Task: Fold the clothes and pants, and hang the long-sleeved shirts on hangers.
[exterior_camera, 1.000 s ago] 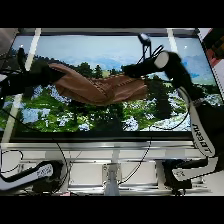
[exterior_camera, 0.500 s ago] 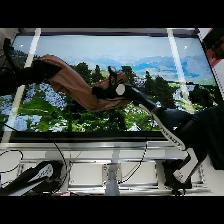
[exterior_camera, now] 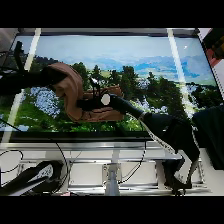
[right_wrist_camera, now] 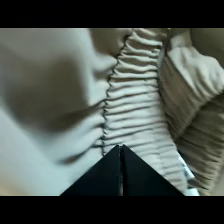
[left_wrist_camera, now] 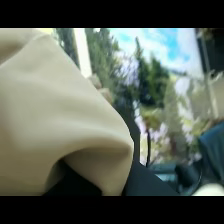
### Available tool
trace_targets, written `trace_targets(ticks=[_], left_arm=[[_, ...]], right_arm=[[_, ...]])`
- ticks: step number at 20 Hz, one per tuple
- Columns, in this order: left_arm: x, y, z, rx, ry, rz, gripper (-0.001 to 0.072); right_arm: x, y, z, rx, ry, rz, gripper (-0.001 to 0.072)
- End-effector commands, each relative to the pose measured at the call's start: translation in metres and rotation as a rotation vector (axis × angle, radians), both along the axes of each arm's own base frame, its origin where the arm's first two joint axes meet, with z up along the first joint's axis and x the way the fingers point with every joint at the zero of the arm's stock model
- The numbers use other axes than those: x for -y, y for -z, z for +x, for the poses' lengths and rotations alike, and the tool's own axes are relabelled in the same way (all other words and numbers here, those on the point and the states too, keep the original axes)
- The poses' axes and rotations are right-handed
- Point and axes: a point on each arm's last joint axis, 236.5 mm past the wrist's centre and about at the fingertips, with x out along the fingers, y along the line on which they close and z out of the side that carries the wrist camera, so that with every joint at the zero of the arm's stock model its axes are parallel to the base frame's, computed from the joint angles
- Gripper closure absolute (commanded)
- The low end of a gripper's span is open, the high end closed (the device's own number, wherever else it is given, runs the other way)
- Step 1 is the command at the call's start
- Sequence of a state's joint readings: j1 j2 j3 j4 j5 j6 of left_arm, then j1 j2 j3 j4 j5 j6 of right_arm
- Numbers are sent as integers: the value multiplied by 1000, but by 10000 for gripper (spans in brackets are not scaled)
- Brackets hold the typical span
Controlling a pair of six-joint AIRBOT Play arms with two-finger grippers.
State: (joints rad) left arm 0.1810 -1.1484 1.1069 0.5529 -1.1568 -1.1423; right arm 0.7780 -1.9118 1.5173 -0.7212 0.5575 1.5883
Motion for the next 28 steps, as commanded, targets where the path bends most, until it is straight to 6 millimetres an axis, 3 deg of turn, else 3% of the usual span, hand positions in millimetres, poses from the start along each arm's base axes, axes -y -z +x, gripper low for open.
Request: trace_targets(ticks=[1, 4, 6, 9, 12, 14, 17, 20, 23, 24, 25, 27, 28], left_arm=[[27, 14, -10, -19, 90, 47, 654], [58, 15, -39, 17, 274, 81, 654], [68, 18, -53, 2, 345, 87, 654], [80, 18, -63, 11, 400, 91, 655], [106, 18, -77, 58, 493, 109, 655], [126, 20, -73, 107, 496, 139, 655], [158, 31, -47, 185, 421, 190, 655], [197, 65, -46, 105, 405, 172, 654], [240, 119, -78, 4, 525, 200, 643], [252, 135, -91, -25, 567, 211, 587], [262, 151, -102, -49, 596, 224, 450], [270, 172, -103, -72, 593, 240, 101], [273, 174, -105, -91, 590, 223, 66]], right_arm=[[29, 7, 13, -52, -10, -35, 700], [64, 9, 32, -108, 14, -51, 700], [91, 0, 48, -101, 34, -66, 700], [143, -25, 81, -9, 71, -132, 699], [202, -61, 109, 73, 137, -184, 699], [238, -85, 120, 97, 185, -192, 698], [273, -117, 126, 136, 234, -195, 698], [287, -140, 125, 173, 253, -196, 698], [293, -148, 123, 202, 249, -225, 698], [294, -149, 122, 204, 248, -227, 698], [295, -149, 122, 206, 247, -230, 698], [295, -149, 120, 203, 240, -237, 698], [297, -148, 119, 203, 237, -248, 698]])
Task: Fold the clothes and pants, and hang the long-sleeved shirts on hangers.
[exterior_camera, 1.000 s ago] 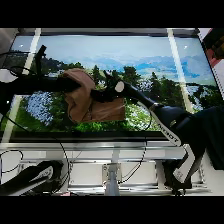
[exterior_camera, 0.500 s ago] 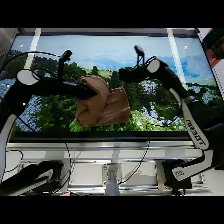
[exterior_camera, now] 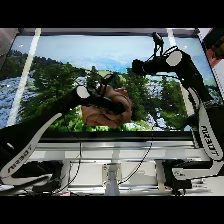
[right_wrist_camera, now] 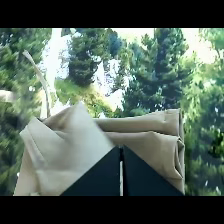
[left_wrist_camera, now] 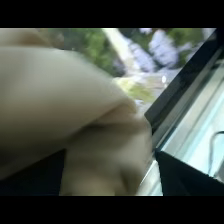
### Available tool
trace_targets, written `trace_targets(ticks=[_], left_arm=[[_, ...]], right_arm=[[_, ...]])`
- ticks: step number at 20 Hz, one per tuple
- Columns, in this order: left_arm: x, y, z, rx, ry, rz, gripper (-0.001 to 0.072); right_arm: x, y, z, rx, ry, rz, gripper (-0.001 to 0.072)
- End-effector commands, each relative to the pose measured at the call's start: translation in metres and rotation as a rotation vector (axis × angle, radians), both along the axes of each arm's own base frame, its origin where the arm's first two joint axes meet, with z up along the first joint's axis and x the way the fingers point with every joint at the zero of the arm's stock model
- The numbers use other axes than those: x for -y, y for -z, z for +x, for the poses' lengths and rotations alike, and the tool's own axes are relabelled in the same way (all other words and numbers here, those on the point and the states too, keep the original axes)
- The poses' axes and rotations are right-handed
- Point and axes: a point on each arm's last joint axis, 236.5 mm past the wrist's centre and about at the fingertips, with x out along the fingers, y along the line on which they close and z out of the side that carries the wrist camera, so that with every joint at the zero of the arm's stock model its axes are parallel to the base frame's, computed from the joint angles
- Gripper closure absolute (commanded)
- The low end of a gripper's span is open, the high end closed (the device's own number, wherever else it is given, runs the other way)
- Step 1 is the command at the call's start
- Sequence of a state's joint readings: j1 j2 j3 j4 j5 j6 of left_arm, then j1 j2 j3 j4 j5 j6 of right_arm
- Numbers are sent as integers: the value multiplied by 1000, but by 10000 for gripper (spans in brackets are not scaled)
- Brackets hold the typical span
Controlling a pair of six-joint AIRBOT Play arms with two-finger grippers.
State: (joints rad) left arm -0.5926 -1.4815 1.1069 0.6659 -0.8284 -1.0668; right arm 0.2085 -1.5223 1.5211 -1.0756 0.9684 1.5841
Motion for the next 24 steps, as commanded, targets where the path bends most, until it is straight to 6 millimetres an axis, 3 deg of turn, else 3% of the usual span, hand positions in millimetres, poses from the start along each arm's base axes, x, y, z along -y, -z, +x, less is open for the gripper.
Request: trace_targets(ticks=[1, 2, 4, 5, 8, 10, 11, 13, 15, 16, 17, 20, 23, 24], left_arm=[[18, 24, -11, -52, 2, 4, 66], [17, 19, -8, -48, -7, -7, 68], [11, 2, 2, -15, -29, -27, 167], [6, -10, 8, 7, -44, -43, 177], [-15, -63, 27, 106, -101, -104, 202], [-44, -97, 41, 224, -134, -94, 534], [-62, -109, 48, 292, -144, -61, 656], [-100, -118, 62, 424, -154, 55, 654], [-130, -110, 72, 500, -138, 192, 654], [-141, -99, 74, 514, -111, 262, 655], [-148, -87, 74, 511, -84, 320, 655], [-154, -44, 76, 418, -57, 395, 656], [-148, 10, 72, 277, -45, 430, 656], [-143, 26, 62, 231, -7, 448, 656]], right_arm=[[7, 0, -2, 4, -6, -33, 698], [10, 1, -1, 11, -10, -53, 698], [21, 5, 1, 37, -35, -129, 698], [28, 6, 0, 42, -51, -171, 699], [59, -8, 4, 49, -25, -222, 699], [98, -26, 10, 74, 35, -261, 699], [126, -30, 8, 65, 68, -287, 700], [181, -25, -9, -23, 118, -312, 700], [221, -6, -42, -155, 91, -311, 701], [227, 2, -59, -203, 35, -271, 701], [221, 9, -76, -236, -29, -182, 701], [176, 15, -109, -309, -114, 209, 699], [140, 38, -135, -413, -135, 387, 678], [132, 54, -143, -452, -133, 385, 534]])
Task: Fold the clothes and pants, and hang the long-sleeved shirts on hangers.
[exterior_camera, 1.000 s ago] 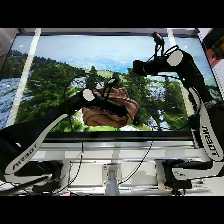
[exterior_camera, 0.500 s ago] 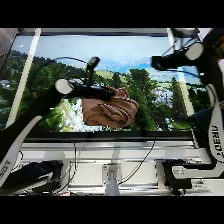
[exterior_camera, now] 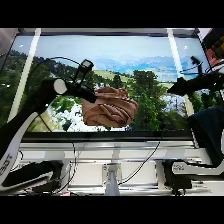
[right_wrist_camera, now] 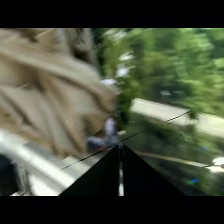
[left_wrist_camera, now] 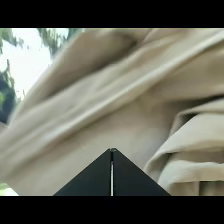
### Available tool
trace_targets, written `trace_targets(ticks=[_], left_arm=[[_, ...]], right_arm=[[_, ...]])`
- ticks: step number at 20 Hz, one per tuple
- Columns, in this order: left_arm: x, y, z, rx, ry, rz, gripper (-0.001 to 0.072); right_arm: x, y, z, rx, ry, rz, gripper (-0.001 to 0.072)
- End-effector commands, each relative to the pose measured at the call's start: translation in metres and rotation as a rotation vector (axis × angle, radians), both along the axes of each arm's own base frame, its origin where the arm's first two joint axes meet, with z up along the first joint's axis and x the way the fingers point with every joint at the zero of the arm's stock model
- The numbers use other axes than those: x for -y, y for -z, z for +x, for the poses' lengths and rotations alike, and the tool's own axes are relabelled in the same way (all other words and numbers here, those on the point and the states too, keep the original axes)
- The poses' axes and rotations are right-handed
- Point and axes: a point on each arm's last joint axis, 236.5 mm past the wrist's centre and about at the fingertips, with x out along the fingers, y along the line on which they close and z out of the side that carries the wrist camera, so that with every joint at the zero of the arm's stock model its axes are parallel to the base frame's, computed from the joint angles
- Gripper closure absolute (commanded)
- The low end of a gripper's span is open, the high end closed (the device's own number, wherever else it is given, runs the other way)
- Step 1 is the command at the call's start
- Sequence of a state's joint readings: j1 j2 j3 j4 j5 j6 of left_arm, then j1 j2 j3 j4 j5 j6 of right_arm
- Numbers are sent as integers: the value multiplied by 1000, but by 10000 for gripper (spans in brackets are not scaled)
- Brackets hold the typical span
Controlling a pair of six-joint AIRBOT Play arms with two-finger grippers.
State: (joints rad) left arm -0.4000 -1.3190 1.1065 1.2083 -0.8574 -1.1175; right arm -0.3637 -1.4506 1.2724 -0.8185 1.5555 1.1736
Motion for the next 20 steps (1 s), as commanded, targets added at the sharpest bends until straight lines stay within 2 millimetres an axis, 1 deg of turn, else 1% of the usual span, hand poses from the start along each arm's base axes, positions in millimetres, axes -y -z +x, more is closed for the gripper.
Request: trace_targets(ticks=[1, 2, 3, 4, 6, 8, 10, 12, 14, 17, 18, 19, 20], left_arm=[[1, 55, -22, -160, 40, 94, 657], [3, 64, -34, -209, 65, 114, 657], [3, 69, -44, -244, 83, 128, 657], [2, 72, -51, -273, 96, 139, 657], [-1, 73, -62, -317, 112, 155, 657], [-4, 74, -72, -355, 126, 170, 657], [-10, 76, -71, -350, 131, 196, 657], [-14, 77, -70, -342, 134, 215, 657], [-15, 77, -69, -340, 135, 219, 657], [-14, 77, -69, -339, 135, 218, 657], [-15, 77, -69, -339, 135, 219, 657], [-15, 77, -69, -338, 135, 219, 657], [-15, 78, -68, -335, 134, 221, 657]], right_arm=[[-37, 27, -31, -96, -26, 155, 294], [-39, 47, -36, -113, -27, 104, 103], [-42, 63, -38, -121, -26, 61, 79], [-47, 75, -36, -114, -19, 32, 79], [-63, 88, -31, -96, -15, 4, 81], [-81, 101, -29, -96, -47, -13, 81], [-95, 120, -26, -121, -41, -30, 80], [-113, 133, -16, -133, -4, 0, 77], [-133, 140, -7, -141, 31, 44, 77], [-165, 150, -12, -206, -26, 101, 75], [-180, 147, -12, -222, -47, 136, 55], [-193, 142, -13, -232, -85, 161, -1], [-202, 137, -15, -228, -129, 169, 0]])
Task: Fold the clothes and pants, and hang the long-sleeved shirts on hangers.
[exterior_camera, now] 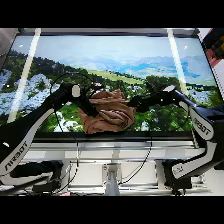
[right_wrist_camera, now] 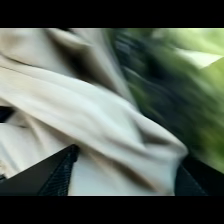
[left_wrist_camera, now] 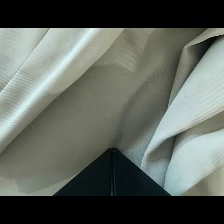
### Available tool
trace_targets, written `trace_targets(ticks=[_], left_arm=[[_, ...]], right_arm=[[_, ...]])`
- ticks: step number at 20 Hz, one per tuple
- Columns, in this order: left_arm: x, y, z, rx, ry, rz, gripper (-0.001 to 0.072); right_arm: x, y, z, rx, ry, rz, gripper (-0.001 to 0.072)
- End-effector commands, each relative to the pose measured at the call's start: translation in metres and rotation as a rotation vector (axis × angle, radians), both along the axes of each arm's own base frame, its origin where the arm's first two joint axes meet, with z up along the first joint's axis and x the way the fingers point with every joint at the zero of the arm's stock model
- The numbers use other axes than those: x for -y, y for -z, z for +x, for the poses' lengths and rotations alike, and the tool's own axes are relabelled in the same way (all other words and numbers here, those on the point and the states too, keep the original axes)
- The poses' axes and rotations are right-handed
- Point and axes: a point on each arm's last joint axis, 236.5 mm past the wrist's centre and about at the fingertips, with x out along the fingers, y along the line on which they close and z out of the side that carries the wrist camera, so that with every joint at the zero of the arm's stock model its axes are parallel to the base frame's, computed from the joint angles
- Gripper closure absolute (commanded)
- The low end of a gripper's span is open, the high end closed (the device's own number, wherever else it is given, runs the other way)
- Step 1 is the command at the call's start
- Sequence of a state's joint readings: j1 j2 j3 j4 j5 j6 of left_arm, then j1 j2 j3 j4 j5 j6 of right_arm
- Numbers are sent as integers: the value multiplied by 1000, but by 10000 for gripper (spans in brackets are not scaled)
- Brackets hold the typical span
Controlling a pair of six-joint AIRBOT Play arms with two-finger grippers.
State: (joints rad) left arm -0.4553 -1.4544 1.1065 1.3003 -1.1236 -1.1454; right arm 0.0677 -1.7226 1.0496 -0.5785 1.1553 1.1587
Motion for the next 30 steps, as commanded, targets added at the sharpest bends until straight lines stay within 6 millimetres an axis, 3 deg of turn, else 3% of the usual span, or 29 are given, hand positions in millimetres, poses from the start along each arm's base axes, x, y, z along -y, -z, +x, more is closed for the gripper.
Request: trace_targets(ticks=[1, 6, 10, 14, 15, 16, 17, 20, 22, 24, 27, 30], left_arm=[[-1, 1, 2, 7, 2, 7, 657], [0, 3, 4, 15, -3, 4, 656], [-1, 9, 3, -1, -3, 11, 657], [0, 11, 5, 4, -5, 10, 656], [0, 11, 7, 10, -7, 8, 656], [0, 11, 8, 14, -8, 7, 656], [1, 10, 8, 16, -8, 6, 656], [1, -1, 14, 33, -57, -9, 655], [3, -33, 28, 110, -70, -49, 655], [2, -85, 44, 236, -82, -101, 655], [-10, -180, 54, 461, -105, -179, 654], [-35, -269, 42, 702, -140, -249, 654]], right_arm=[[-39, -10, -2, -10, -97, 66, 1], [-94, -34, 1, 126, -229, 57, 10], [-130, -21, -21, 155, -315, 18, 13], [-147, -15, -42, 133, -371, 20, 20], [-149, -15, -41, 144, -377, 15, 84], [-149, -16, -38, 158, -376, 8, 313], [-150, -17, -32, 177, -367, 5, 671], [-153, -28, -11, 238, -339, 5, 699], [-150, -47, 8, 300, -327, 6, 699], [-133, -72, 35, 389, -305, -29, 699], [-83, -119, 76, 450, -172, -79, 699], [-21, -174, 92, 512, -69, -79, 700]])
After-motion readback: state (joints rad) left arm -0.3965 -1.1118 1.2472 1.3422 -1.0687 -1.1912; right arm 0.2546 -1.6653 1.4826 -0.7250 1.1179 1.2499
